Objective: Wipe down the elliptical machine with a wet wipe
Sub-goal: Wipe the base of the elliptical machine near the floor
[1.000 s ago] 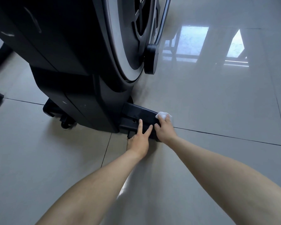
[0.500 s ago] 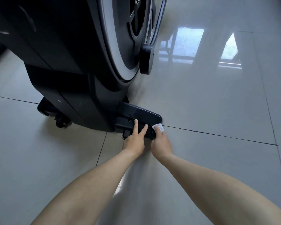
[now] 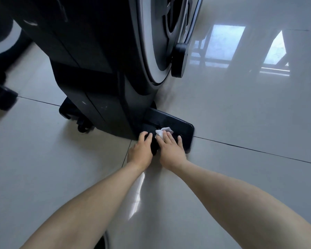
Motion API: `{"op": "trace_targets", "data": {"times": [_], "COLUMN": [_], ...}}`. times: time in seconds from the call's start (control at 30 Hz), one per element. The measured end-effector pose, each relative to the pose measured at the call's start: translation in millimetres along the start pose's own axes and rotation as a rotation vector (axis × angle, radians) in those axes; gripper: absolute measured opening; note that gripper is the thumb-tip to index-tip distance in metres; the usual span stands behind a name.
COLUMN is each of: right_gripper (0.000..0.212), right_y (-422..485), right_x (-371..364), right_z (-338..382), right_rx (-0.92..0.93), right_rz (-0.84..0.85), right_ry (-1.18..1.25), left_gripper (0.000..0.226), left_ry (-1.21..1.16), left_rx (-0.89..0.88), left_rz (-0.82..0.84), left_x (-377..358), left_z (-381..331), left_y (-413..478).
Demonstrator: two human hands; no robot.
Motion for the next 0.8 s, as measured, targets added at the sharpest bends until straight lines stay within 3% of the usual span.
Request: {"op": "trace_targets", "data": {"times": [0.23,0.43,0.57,0.8], "right_gripper": [0.078,0.048,0.050,0.071], "right_y": [23,12,27,43], "right_x": [-2,-1,-4,-8], "right_z": [23,3,27,46], "right_rx": [0.171,0.008,0.038,0.199], "right_rz": [0.153,-0.209,-0.079,0.143], "right_ry": [-0.012,0.027,0.102,0.056], "left_gripper": [0.071,0.074,0.070,0.062], "left_ry": [-0.010,-0.061,-0.098,-0.131], "left_rx": [0.062,0.081,0.061,0.087], "left_rz": [0.069,0.099,0.084,0.068], "left_x": [2,4,7,6], "left_z": [24,31,38,49], "left_y": [-2,-7,-7,-4]}}
Point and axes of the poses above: each hand's wrist, its own y-axis towards the middle knuckle, its own x-axis out of the back of the hand, z = x × y, the point moved 5 cm from there along y, towards the middle knuckle, and after that the axes turned 11 degrees about -z, right-handed, at the moved point
